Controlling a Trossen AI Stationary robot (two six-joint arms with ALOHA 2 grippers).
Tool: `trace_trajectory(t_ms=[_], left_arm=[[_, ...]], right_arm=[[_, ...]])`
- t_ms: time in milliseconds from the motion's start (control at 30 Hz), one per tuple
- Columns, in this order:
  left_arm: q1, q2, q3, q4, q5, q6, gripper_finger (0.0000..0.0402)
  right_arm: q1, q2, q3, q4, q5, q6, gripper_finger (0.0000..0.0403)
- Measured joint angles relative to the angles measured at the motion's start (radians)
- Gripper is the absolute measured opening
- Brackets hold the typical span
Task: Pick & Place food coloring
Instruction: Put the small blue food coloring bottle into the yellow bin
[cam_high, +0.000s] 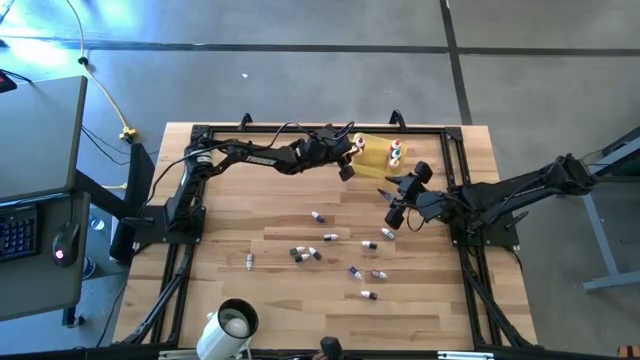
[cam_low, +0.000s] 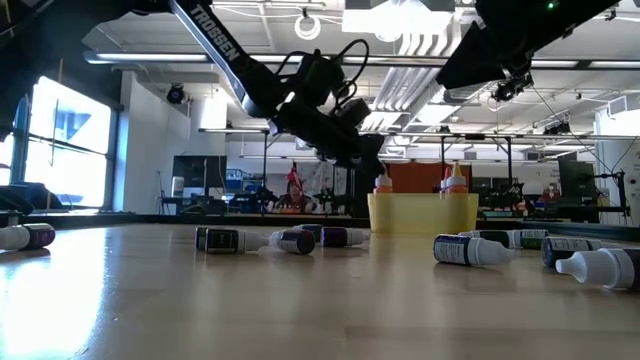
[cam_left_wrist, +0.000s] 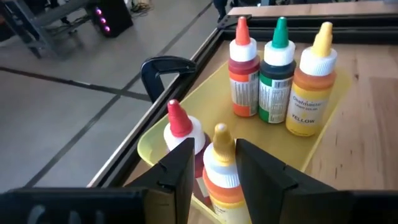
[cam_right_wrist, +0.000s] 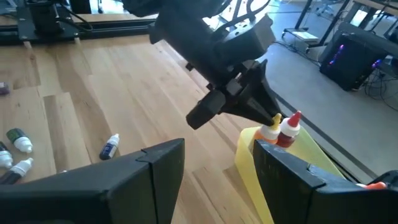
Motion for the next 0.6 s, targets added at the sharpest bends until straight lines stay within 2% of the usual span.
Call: trace_trajectory(t_ms=[100,367,600], left_arm=[[-0.002,-0.020,0.009,-0.033,0.000,0.030,0.0125],[-0.039,-0.040,0.102,-0.214,0.007,0.082,0.0190],[-0.129,-0.039,0.124,-0.246,-0.001,0.274,0.0194]], right_arm=[[0.000,0.000,0.000,0.000,0.000,0.000,0.0185],[0.000,0.000,0.000,0.001,0.000,0.000,0.0185],[0.000,0.000,0.000,0.001,-0.010,0.000,0.0185]])
